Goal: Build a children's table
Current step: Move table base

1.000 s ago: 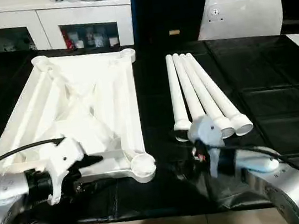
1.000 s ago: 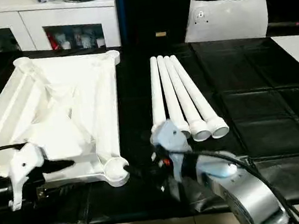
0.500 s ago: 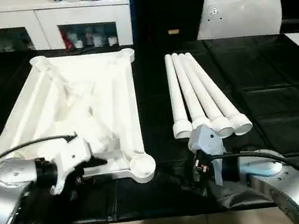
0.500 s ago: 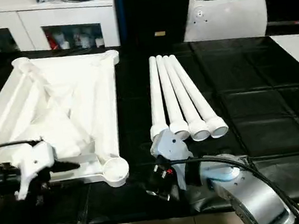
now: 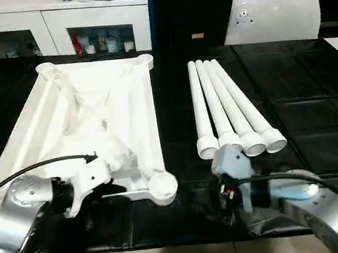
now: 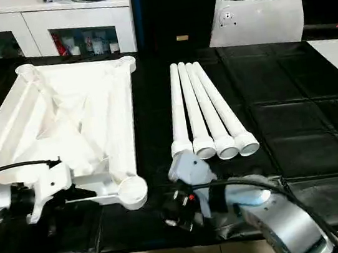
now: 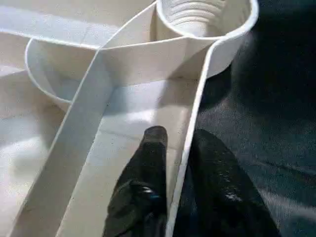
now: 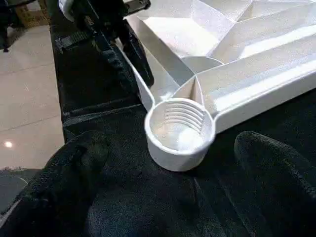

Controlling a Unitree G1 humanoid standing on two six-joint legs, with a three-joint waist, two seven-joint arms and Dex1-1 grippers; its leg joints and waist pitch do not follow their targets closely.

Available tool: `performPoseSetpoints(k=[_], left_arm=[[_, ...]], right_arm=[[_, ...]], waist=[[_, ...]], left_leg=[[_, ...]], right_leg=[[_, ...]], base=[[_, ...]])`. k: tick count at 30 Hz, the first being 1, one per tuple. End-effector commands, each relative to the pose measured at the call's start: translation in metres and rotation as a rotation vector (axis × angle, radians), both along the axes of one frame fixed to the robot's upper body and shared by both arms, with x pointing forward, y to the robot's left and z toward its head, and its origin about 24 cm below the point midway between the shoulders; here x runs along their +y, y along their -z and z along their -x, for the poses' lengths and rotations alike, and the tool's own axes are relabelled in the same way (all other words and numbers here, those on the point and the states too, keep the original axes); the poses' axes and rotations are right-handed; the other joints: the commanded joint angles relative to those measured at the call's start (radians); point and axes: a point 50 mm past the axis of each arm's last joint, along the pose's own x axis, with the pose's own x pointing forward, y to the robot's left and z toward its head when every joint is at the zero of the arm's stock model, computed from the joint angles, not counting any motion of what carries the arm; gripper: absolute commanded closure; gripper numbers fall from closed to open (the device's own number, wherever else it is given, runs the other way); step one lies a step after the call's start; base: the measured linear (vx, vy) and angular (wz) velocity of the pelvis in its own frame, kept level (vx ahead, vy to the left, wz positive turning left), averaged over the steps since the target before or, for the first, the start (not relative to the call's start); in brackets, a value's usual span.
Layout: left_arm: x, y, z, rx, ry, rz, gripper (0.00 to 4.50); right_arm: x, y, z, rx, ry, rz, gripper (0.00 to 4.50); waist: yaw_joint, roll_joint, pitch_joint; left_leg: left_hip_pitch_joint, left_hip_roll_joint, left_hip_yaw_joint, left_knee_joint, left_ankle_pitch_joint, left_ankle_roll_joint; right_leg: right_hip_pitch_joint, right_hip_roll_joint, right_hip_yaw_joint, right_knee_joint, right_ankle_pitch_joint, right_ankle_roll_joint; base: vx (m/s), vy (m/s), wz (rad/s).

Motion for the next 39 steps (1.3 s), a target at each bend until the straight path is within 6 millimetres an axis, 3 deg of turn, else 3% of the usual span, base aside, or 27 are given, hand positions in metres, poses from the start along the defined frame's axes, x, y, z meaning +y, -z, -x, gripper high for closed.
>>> performPoseSetpoints(k=[1, 8, 21, 24, 26, 30, 32, 33, 37, 39], left_arm=[[-0.003, -0.002, -0.004, -0.022, -0.007, 0.011, 3.97], [-0.01, -0.003, -0.014, -0.099, -0.075, 0.037, 4.44], [-0.025, -0.006, -0.013, -0.086, -0.033, 0.106, 4.49], [-0.026, -0.014, -0.011, -0.08, -0.038, 0.162, 3.93], [-0.026, -0.021, -0.009, -0.098, -0.037, 0.204, 3.87], [-0.025, -0.031, -0.007, -0.125, -0.04, 0.234, 3.51], [-0.022, -0.036, -0.004, -0.136, -0.054, 0.236, 3.42], [-0.022, -0.037, -0.002, -0.137, -0.058, 0.235, 3.15], [-0.019, -0.042, 0.004, -0.147, -0.089, 0.199, 3.02], [-0.019, -0.044, 0.011, -0.138, -0.101, 0.18, 3.02]], right_arm=[[0.0, -0.004, -0.001, -0.027, 0.001, -0.006, 0.0], [0.003, -0.007, -0.009, -0.049, 0.032, -0.028, 0.0], [0.001, -0.015, -0.029, -0.135, 0.172, -0.055, 0.0], [0.0, -0.026, -0.044, -0.194, 0.258, -0.101, 0.0], [-0.002, -0.034, -0.064, -0.205, 0.399, -0.091, 0.0], [0.001, -0.04, -0.081, -0.152, 0.475, -0.101, 0.0], [0.007, -0.04, -0.092, -0.128, 0.493, -0.051, 0.0], [0.009, -0.039, -0.096, -0.116, 0.5, -0.036, 0.0], [0.012, -0.03, -0.113, -0.055, 0.589, 0.089, 0.0], [0.012, -0.024, -0.121, -0.027, 0.633, 0.167, 0.0]], waist=[[0.004, 0.025, -0.047], [-0.002, 0.02, -0.048], [-0.001, 0.02, -0.048], [-0.001, 0.02, -0.05], [-0.004, 0.02, -0.052], [-0.002, 0.023, -0.051], [-0.003, 0.024, -0.051], [-0.003, 0.024, -0.051], [-0.006, 0.027, -0.051], [-0.007, 0.023, -0.052]], left_leg=[[-0.011, 0.031, 0.006, -0.084, -0.066, -0.013], [-0.014, 0.03, 0.007, -0.081, -0.04, -0.008], [-0.012, 0.03, 0.009, -0.083, -0.045, -0.017], [-0.011, 0.029, 0.01, -0.082, -0.03, -0.024], [-0.01, 0.027, 0.011, -0.081, 0.006, -0.034], [-0.01, 0.021, 0.012, -0.083, -0.002, -0.041], [-0.009, 0.022, 0.013, -0.084, -0.003, -0.05], [-0.009, 0.022, 0.013, -0.084, -0.003, -0.05], [-0.009, 0.021, 0.014, -0.085, -0.003, -0.071], [-0.009, 0.02, 0.015, -0.085, 0.001, -0.076]], right_leg=[[0.051, -0.08, 0.038, -0.07, 0.016, -0.202], [0.055, -0.08, 0.038, -0.069, 0.041, -0.21], [0.051, -0.081, 0.039, -0.07, 0.019, -0.2], [0.053, -0.08, 0.038, -0.065, 0.043, -0.205], [0.05, -0.075, 0.035, -0.061, 0.103, -0.219], [0.055, -0.072, 0.036, -0.062, 0.095, -0.206], [0.053, -0.07, 0.035, -0.062, 0.093, -0.198], [0.053, -0.07, 0.035, -0.062, 0.093, -0.198], [0.052, -0.069, 0.033, -0.061, 0.088, -0.194], [0.053, -0.068, 0.033, -0.06, 0.087, -0.193]], base=[[0.0, 0.0, 0.0], [0.0, 0.0, 0.0], [0.0, 0.0, 0.0], [0.0, 0.0, 0.0], [0.0, 0.0, 0.0], [0.0, 0.0, 0.0], [0.0, 0.0, 0.0], [0.0, 0.0, 0.0], [0.0, 0.0, 0.0], [0.0, 0.0, 0.0]])
